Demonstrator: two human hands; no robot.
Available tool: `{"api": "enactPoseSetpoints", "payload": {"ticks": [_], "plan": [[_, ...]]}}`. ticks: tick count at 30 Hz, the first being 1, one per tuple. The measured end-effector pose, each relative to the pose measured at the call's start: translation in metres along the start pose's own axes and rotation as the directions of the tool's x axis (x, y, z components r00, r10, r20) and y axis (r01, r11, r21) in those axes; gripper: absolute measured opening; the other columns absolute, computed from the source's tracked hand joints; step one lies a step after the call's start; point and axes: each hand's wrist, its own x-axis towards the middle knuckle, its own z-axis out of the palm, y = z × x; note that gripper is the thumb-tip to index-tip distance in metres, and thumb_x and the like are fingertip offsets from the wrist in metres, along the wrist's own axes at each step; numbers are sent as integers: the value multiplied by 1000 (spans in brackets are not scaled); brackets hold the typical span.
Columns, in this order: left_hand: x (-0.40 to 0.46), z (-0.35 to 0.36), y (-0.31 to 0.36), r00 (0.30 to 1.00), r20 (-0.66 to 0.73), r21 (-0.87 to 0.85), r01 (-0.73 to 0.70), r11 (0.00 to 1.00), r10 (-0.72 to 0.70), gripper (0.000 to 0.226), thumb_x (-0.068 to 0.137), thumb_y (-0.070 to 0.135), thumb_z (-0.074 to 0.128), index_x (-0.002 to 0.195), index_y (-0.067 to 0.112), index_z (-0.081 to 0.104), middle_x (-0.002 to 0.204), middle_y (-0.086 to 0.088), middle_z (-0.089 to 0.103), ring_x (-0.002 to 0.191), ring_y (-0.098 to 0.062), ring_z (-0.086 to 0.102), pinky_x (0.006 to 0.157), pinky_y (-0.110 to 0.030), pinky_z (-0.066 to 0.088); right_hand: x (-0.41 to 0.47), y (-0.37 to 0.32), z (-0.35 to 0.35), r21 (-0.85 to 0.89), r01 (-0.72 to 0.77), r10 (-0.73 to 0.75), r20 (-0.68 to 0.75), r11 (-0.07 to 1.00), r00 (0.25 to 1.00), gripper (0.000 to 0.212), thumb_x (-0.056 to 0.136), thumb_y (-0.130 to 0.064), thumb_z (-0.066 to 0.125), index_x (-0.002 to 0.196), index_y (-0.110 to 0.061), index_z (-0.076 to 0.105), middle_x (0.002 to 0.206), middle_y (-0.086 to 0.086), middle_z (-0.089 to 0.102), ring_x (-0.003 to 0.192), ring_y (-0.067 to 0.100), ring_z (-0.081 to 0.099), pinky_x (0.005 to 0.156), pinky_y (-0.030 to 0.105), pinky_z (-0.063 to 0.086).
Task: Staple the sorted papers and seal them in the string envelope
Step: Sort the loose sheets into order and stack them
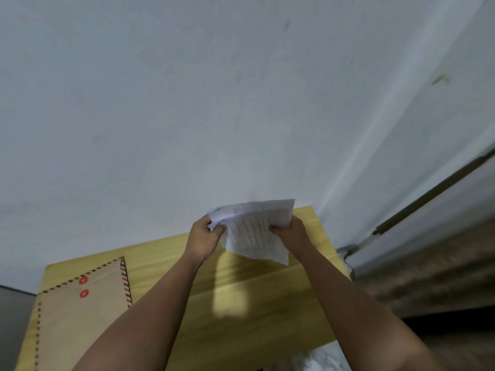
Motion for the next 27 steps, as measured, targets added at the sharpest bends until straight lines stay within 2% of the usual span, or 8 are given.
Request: {"api": "enactPoseSetpoints", "payload": {"ticks": [2, 5, 9, 14, 17, 20, 24, 27], "plan": [[-1, 3, -8, 999, -6, 23, 34, 999, -34, 17, 95, 10, 66, 106, 20, 74, 80, 10, 70, 65, -4, 59, 67, -28, 47, -2, 11, 6, -4, -22, 22, 5, 1000, 1000, 29, 84, -2, 78, 113, -6, 72, 109, 10, 73, 99, 22, 66, 80, 35, 54], [-1, 7, -10, 998, 3, 21, 55, 998, -55, 21, 97, 11, 64, 113, 22, 73, 96, 8, 76, 87, -14, 68, 81, -31, 53, -1, 23, 9, -5, -57, 57, 34, 998, 998, 35, 88, -9, 78, 122, -3, 71, 117, 13, 73, 108, 28, 67, 91, 47, 58], [1, 9, 2, 999, -36, -4, 8, 1000, -8, 26, 99, 13, 60, 119, 21, 74, 110, 3, 78, 103, -20, 71, 93, -39, 56, 4, 20, 7, 60, -3, 3, 4, 998, 1000, 28, 87, -9, 80, 114, -1, 75, 111, 15, 75, 107, 30, 70, 91, 49, 58], [14, 4, 22, 998, -59, -135, -21, 991, 13, 16, 92, 21, 74, 107, 29, 75, 95, 20, 80, 85, -3, 77, 66, -15, 59, 20, -14, -4, 232, 67, -64, -20, 970, 998, 27, 85, -4, 81, 111, 1, 75, 111, 17, 76, 98, 21, 70, 92, 44, 57], [20, 3, 27, 999, -30, -113, 9, 994, -13, 15, 95, 20, 73, 94, 36, 73, 83, 24, 78, 79, 2, 76, 63, -16, 56, 27, -32, -12, 282, 166, -171, -7, 945, 985, 25, 84, -3, 81, 108, -10, 78, 108, 8, 78, 97, 14, 73, 89, 31, 60], [21, 7, 28, 997, -66, -113, 24, 993, -31, 16, 98, 21, 71, 94, 36, 71, 87, 24, 77, 83, 3, 74, 70, -21, 55, 28, -35, -11, 259, 205, -214, 6, 944, 977, 26, 85, -2, 81, 102, -21, 77, 102, 0, 78, 93, 8, 73, 84, 26, 61], [13, 12, 16, 999, -36, -64, -2, 998, -1, 31, 95, 9, 68, 119, 27, 73, 117, 6, 76, 109, -13, 70, 97, -34, 55, 26, -15, -4, 161, 152, -157, 19, 975, 987, 23, 81, 1, 82, 101, -10, 76, 95, 3, 76, 83, 8, 69, 75, 33, 57], [12, 14, 8, 1000, -25, -32, 10, 999, -10, 32, 93, 7, 65, 118, 26, 72, 114, 10, 75, 111, -14, 69, 91, -30, 52, 27, -1, -2, 36, 163, -166, 75, 986, 983, 23, 82, -3, 82, 104, -6, 74, 95, 7, 75, 87, 17, 69, 73, 34, 56]]}}
